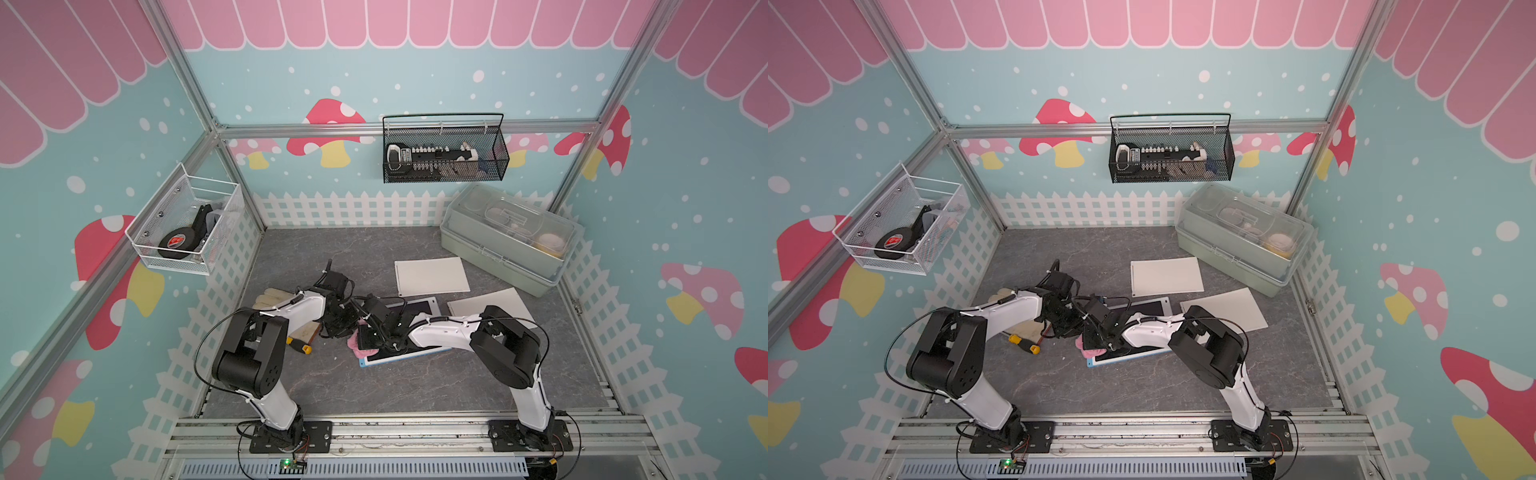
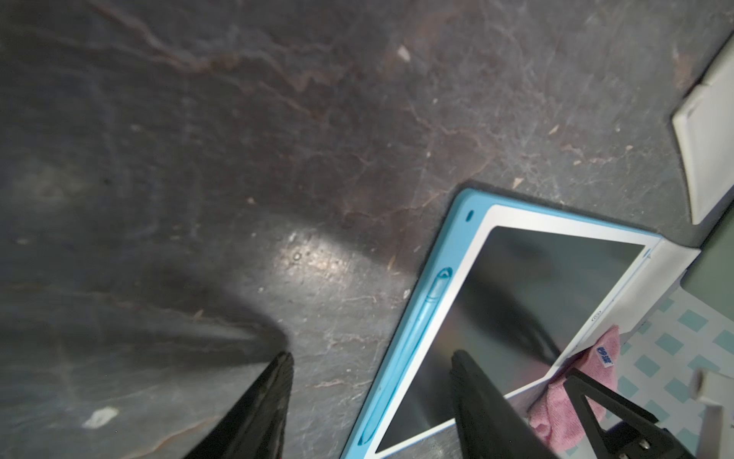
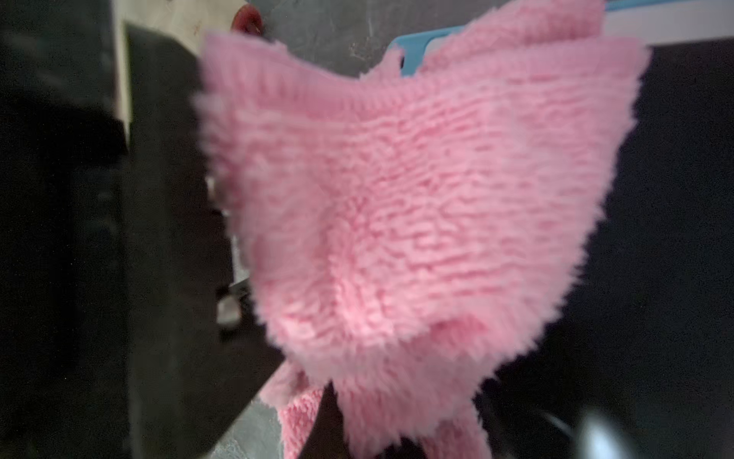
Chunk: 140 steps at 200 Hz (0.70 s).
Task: Wipe the drawing tablet
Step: Wipe the dirt from the drawing tablet.
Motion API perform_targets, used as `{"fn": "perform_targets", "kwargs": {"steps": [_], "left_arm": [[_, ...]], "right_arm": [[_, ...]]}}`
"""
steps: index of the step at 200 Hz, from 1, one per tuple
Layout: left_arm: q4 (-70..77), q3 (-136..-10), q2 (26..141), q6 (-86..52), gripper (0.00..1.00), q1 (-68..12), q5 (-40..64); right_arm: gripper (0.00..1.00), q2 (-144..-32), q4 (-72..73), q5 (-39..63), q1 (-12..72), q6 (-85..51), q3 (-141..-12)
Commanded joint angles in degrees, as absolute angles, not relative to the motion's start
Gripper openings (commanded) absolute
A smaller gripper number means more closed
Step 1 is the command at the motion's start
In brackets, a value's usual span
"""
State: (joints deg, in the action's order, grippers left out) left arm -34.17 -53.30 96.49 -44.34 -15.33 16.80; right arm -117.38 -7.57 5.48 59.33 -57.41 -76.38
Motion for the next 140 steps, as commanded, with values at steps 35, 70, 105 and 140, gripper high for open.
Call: {"fn": "perform_targets", "kwargs": {"steps": [35,70,105,140], "left_arm": [[-33.77,-52.46,100.8,-43.14,0.22,-14.26,16.41],[-33.84,-53.13,101.39,-43.03,0.22,-14.14,16.67],[-33.75,-53.7,101.98,-42.79,0.22,-14.15,17.18],[-34.47,-53.48,98.99,-43.01,0.2,-14.13,17.1]], "right_arm": [[0.0,-119.78,-19.37,10.25,62.96,-55.43,-75.86],[0.0,-116.5,-18.29,14.06,63.98,-55.34,-70.69],[0.0,-113.86,-19.07,16.87,63.9,-53.96,-67.9],[0.0,-113.44,-19.25,14.37,62.05,-51.05,-67.74]]}}
